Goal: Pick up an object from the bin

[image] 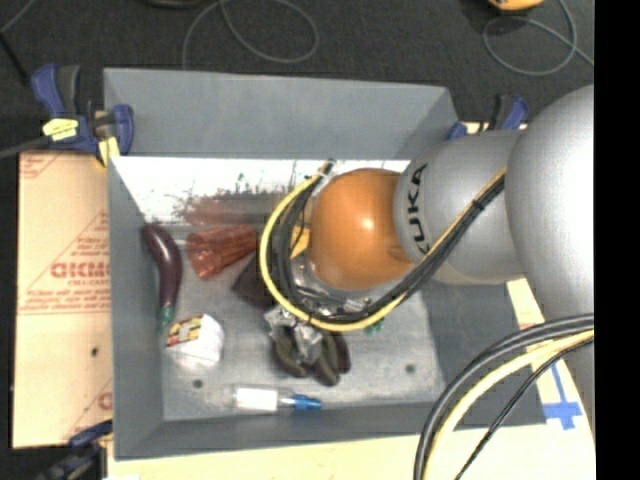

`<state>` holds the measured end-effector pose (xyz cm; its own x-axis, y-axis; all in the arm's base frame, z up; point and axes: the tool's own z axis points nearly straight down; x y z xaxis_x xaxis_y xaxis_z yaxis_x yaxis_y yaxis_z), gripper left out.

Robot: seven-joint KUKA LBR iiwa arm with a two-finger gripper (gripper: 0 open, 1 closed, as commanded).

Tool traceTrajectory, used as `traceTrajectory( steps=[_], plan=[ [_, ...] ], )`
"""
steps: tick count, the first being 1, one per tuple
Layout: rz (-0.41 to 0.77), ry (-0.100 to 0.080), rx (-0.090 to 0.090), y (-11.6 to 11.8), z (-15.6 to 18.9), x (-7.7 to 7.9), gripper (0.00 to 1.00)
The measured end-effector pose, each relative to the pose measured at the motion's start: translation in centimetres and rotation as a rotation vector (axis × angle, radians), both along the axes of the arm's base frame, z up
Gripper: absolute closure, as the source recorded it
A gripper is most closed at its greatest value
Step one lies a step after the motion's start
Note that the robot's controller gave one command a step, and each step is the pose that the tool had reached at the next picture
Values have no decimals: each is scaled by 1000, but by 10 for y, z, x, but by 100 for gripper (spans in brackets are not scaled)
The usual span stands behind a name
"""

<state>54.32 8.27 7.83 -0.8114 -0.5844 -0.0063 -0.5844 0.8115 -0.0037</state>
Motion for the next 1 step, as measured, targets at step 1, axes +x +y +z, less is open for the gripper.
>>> traceTrajectory(
  steps=[1],
  plan=[
    [0,0,0,0,0,0,100]
  ],
)
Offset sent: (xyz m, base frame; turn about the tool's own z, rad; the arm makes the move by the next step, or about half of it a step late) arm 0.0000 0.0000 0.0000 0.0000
